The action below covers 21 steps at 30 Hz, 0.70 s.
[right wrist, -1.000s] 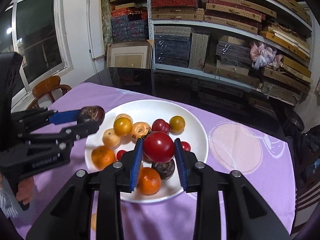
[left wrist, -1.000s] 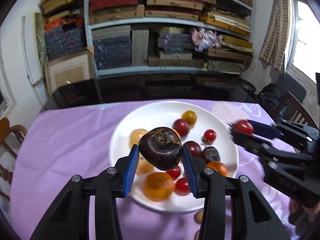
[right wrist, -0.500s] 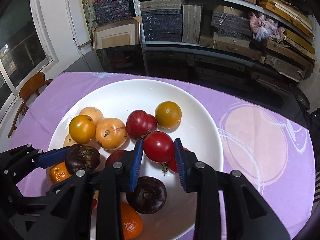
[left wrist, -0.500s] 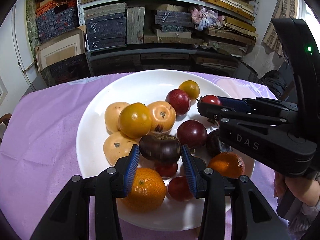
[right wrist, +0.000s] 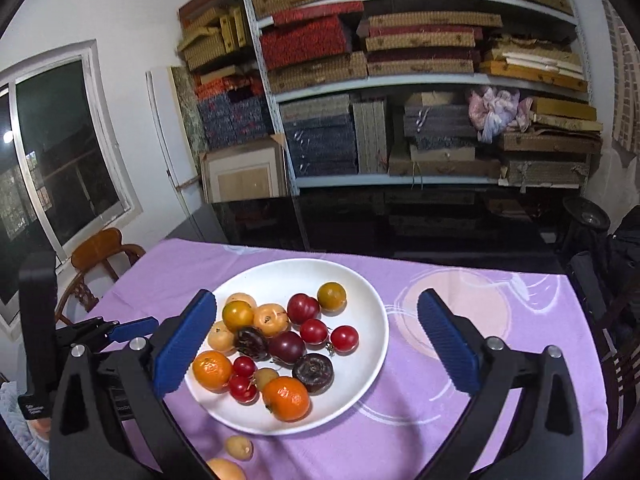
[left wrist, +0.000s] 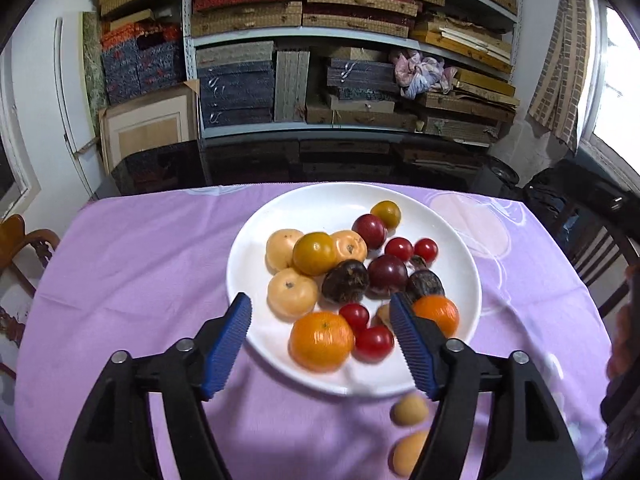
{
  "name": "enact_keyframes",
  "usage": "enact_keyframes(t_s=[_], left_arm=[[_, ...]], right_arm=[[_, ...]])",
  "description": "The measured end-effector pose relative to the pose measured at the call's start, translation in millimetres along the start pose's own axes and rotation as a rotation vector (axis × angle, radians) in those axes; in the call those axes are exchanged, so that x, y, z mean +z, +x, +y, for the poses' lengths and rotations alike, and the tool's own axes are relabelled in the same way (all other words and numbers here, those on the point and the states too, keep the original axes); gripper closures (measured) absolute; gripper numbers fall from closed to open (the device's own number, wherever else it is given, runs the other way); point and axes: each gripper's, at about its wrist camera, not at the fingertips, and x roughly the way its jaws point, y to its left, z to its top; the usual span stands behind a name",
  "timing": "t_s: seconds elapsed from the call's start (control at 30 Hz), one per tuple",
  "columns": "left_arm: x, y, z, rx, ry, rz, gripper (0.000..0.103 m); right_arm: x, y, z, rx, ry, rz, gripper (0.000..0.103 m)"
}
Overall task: Organize fruits
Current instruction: 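Withdraw both open tools from the plate toward the grapefruit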
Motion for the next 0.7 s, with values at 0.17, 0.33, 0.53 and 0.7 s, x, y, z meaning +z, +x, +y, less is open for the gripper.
enact_keyframes(t_s=[0.17,0.33,0.53,0.7], left_arm=[[-43,-20,-20,-0.018,0.045,0.033,0.011],[-85,-11,-46,-0.020,0.087,0.102,0.010],[-103,4,-61,0.012,0.101,0.116,0.010],[-107,14,-61,0.043,0.094,0.122,0.006]], right_arm=[[-51,-49,-10,0.005,0.069,-0.061,0.004],[-109,-46,-35,-0.047,0.170,-0.010,0.004],[-117,-47,-60,-0.027,0.294,0.002,0.004],[-115,-48,-68,0.003,0.337,0.008,0.004]])
